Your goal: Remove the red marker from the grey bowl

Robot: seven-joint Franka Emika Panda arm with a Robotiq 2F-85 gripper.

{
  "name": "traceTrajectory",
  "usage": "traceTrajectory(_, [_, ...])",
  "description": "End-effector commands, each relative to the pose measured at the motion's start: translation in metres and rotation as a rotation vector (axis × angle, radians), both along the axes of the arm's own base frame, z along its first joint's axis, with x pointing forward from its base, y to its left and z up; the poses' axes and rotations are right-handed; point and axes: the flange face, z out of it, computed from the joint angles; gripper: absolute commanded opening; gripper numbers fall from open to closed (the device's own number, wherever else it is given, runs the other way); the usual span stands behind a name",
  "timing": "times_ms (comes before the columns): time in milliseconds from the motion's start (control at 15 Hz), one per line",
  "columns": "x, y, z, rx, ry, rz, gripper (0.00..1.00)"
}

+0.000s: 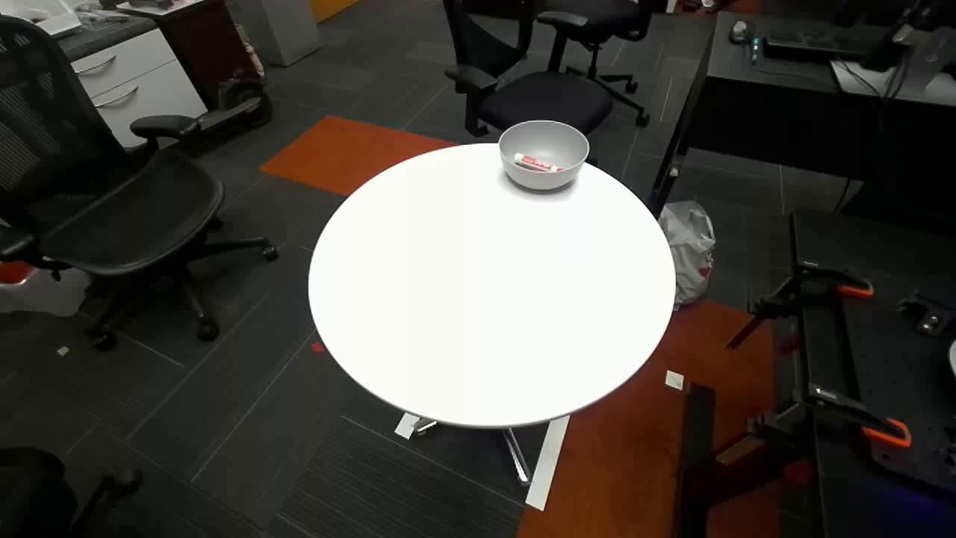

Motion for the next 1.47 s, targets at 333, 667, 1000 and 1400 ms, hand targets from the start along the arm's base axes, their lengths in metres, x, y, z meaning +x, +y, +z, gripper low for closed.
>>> traceTrajectory(333, [-0.001,0.002,-0.009,0.005,0.024,0.003,1.00])
traceTrajectory(667, [0.027,-0.007,0.010,-0.031,-0.021,-0.010,1.00])
traceTrajectory(1000, [0.076,-0.029,0.010,-0.044,-0.090,-0.055,1.00])
traceTrajectory(1400, [0.151,-0.060,-0.021,-0.062,-0.133,-0.114,1.00])
